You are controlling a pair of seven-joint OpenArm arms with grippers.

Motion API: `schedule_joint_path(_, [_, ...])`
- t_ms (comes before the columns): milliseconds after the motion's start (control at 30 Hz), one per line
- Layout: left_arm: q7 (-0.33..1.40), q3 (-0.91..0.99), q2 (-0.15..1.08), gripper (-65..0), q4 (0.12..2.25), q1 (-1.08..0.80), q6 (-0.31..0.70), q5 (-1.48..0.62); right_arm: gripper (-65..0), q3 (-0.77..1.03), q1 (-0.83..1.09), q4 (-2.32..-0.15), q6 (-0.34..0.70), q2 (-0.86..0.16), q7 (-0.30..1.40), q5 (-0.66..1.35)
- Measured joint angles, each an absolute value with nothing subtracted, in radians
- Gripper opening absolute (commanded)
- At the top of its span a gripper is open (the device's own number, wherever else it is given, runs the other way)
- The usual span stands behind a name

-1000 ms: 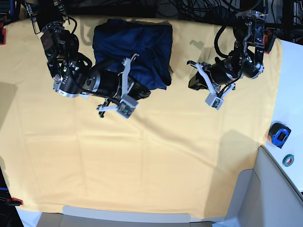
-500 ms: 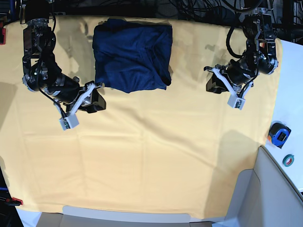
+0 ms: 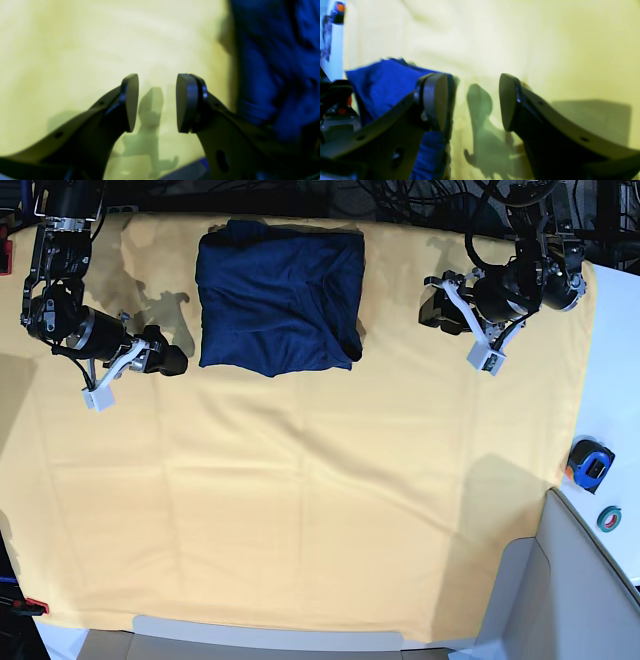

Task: Fold the T-shirt properly
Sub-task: 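Move both grippers beside the folded bundle and grasp its sides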

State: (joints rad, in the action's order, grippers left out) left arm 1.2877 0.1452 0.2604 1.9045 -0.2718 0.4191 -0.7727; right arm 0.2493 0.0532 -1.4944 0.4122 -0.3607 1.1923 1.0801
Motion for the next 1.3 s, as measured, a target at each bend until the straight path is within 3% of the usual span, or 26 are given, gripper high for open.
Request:
schedule_joint_path(200, [1.388, 0.191, 0.258, -40.0, 1.904, -0.285, 0.422, -0.884, -32.1, 0.242, 0.050, -1.494, 0.416, -0.348, 1.193, 1.087])
schedule_joint_path(500, [1.392, 0.182, 0.255, -40.0, 1.805, -0.300, 0.424, -1.032, -32.1, 0.128, -0.005, -1.491, 0.418, -0.334, 1.192, 1.085])
schedule_joint_path(733, [1.389, 0.181, 0.255, -40.0, 1.772, -0.303, 0.423, -1.041, -32.1, 0.107, -0.031, -1.399, 0.421, -0.265, 1.182, 1.100])
schedule_joint_path(1300, [1.391, 0.008, 0.228, -40.0, 1.768, -0.314, 0.423, -1.040, -32.1, 0.108, -0.035, -1.392, 0.423, -0.257, 1.182, 1.099])
